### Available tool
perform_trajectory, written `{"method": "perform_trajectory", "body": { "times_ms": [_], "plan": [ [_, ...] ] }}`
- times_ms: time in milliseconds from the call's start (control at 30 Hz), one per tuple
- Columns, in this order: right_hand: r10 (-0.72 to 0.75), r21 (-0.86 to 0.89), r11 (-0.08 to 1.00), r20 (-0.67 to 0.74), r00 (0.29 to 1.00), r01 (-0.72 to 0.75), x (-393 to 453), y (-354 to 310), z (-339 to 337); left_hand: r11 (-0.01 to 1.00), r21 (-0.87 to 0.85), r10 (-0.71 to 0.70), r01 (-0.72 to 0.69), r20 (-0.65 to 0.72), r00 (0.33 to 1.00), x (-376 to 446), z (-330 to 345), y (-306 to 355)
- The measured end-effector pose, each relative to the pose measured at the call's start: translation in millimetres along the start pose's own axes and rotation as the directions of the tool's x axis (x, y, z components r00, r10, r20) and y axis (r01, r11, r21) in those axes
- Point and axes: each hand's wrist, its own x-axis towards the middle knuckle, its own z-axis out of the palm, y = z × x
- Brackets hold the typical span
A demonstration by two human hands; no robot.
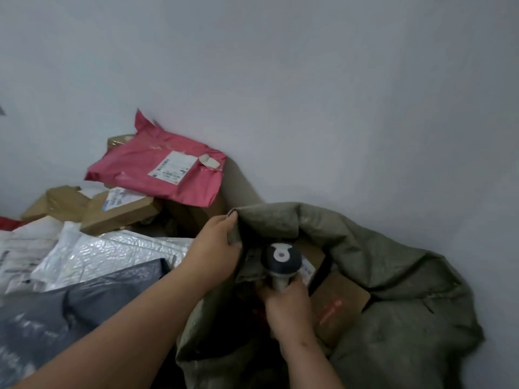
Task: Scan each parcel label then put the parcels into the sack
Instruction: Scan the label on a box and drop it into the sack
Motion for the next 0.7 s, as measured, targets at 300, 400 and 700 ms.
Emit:
{"method": "perform_trajectory", "body": {
  "times_ms": [300,400,700],
  "plan": [
    [0.171,0.199,0.963,0.076,0.982,-0.183,-33,12,11,0.978,-0.025,-0.209,0.209,0.026,0.978,-37,-21,-68],
    [0.115,0.176,0.976,0.077,0.990,-0.128,-52,-6,18,0.981,-0.038,-0.190,0.188,-0.060,0.980,-49,-41,-81],
    [-0.029,0.301,0.952,0.258,0.966,-0.052,-144,-57,124,0.971,-0.072,-0.237,0.228,-0.152,0.960,-105,-153,-175]
  ]
}}
